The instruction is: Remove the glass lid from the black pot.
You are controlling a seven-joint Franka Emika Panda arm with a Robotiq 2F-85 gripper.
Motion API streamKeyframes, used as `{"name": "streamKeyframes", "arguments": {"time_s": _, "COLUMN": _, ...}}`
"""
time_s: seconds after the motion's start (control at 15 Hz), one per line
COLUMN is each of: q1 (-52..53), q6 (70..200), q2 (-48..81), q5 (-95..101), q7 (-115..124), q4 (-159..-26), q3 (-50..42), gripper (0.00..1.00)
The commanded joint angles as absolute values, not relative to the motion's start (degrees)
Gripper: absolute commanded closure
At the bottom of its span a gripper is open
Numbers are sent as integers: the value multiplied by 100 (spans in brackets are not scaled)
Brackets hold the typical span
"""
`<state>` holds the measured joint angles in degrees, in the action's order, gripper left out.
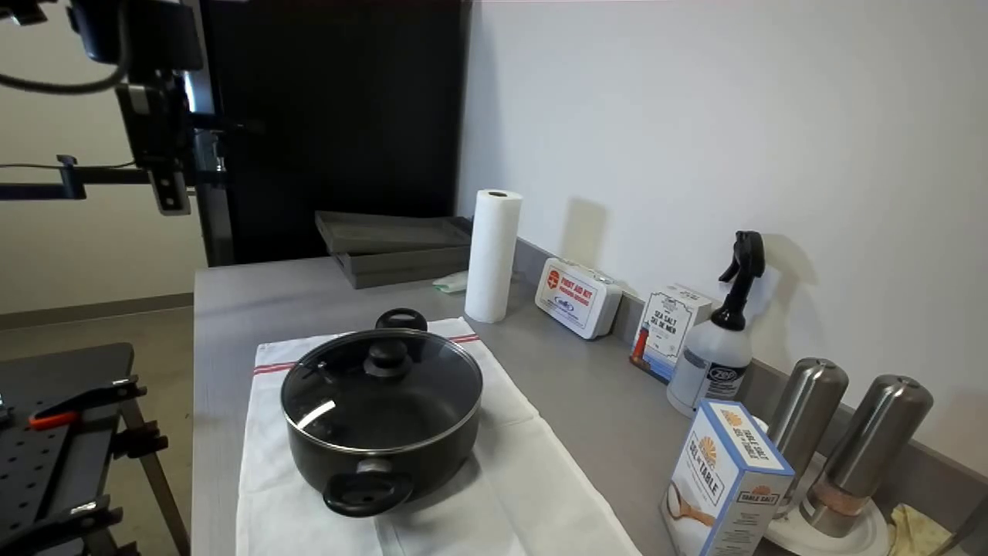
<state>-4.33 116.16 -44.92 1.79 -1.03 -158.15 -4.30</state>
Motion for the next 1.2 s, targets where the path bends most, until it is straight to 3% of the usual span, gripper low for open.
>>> {"name": "streamKeyframes", "arguments": {"time_s": 0.0, "q1": -581, "q6": 12221, "q2": -3671, "q5": 287, "q7": 41, "q4": -15606, "q3": -392, "gripper": 0}}
{"name": "streamKeyframes", "arguments": {"time_s": 1.13, "q1": -657, "q6": 14276, "q2": -723, "q5": 236, "q7": 48, "q4": -14742, "q3": -498, "gripper": 0}}
